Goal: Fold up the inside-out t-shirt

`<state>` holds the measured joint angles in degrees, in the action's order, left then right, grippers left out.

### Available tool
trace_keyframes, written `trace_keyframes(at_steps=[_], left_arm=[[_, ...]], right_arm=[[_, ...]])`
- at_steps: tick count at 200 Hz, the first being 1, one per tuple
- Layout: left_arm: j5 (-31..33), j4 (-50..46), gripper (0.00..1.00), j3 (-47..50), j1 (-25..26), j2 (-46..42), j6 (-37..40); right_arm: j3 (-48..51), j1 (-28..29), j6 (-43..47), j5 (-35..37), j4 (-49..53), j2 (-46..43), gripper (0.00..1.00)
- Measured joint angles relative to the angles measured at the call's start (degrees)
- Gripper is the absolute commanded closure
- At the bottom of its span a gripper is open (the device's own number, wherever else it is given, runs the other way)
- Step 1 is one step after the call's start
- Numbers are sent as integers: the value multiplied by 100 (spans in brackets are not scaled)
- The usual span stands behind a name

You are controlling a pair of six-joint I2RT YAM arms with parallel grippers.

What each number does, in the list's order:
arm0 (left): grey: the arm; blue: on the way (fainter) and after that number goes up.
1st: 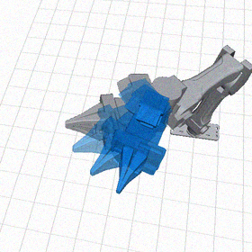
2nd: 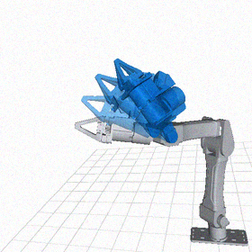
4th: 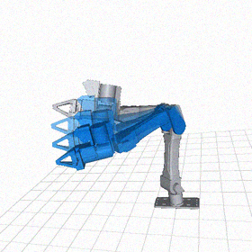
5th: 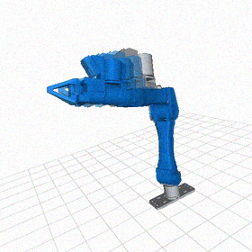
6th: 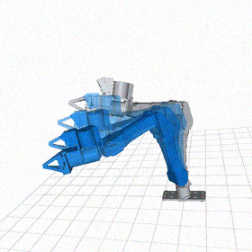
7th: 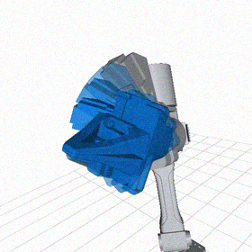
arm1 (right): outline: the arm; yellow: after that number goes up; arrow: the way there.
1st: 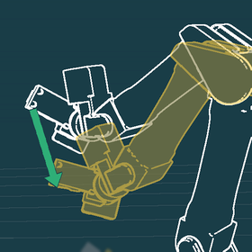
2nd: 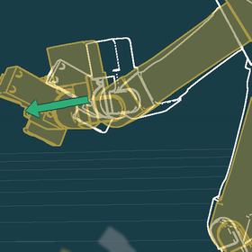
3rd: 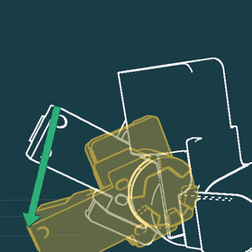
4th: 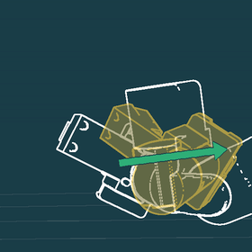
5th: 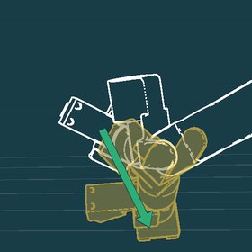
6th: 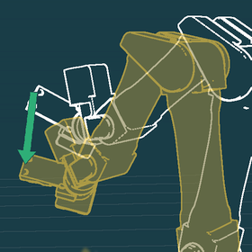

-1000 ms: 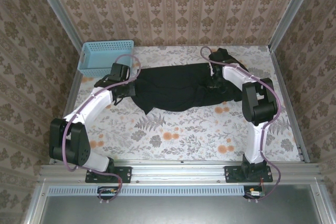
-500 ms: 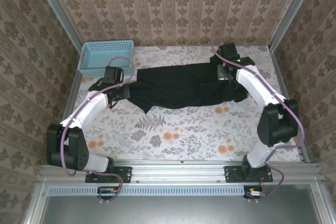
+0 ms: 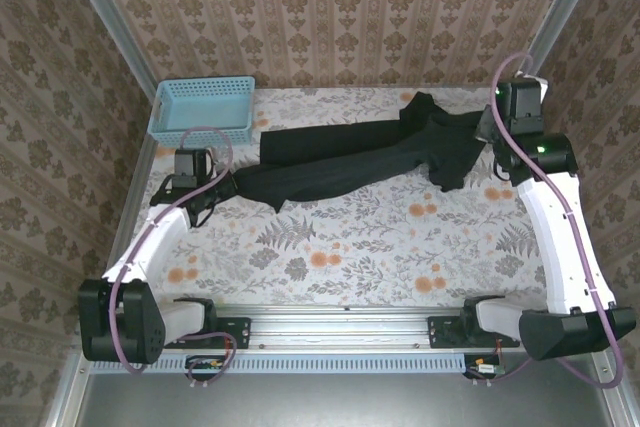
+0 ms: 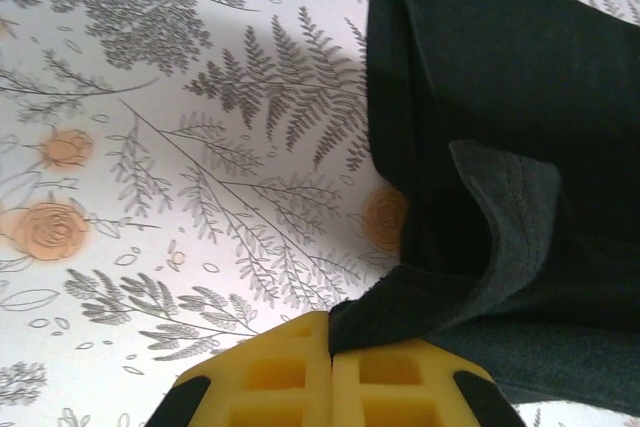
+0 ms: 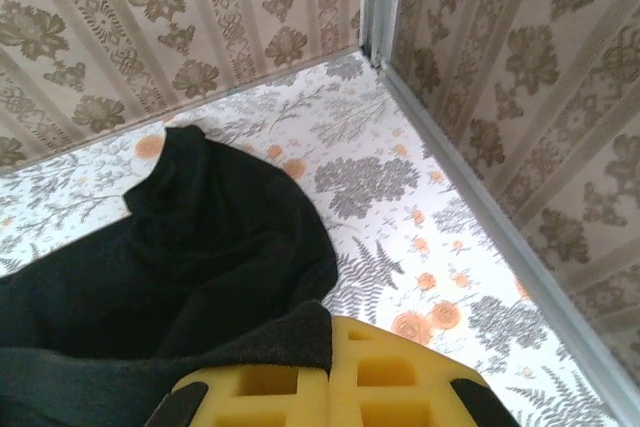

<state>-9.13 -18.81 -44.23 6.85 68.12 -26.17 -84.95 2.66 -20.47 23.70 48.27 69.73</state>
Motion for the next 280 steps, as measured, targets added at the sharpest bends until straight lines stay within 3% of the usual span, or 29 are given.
trace_keyframes(at_steps=[40,87,113,149,166,192,243,260,280], left_arm=[[-151,94,100,46,-9,39,-39],[-140,111,100,48,-9,122,-83],[-136,81,100,-9,-11,391,-83],[-50,-66,100,-319,-9,807,-83],[17,-155,100,-319,-9,807,-83],[57,-214,100,-227,2,671,-85],[-70,-216,100,203,28,326,-122],[-162,-258,100,90,28,306,-122],[-365,-407,100,-551,35,291,-118]], right_arm=[[1141,-44,-323,-916,-201,4,100],[2463,-79,-702,-1128,-302,70,97],[2240,-138,-719,-1169,-332,647,97],[949,-177,-717,-1169,-435,2260,100],[726,-177,-717,-1182,-555,2575,100],[1029,-166,-717,-1217,-623,2269,100],[2334,-173,-702,-1217,-612,398,100],[2251,-234,-671,-1220,-555,212,100],[1464,-282,-632,-1246,-269,247,100]])
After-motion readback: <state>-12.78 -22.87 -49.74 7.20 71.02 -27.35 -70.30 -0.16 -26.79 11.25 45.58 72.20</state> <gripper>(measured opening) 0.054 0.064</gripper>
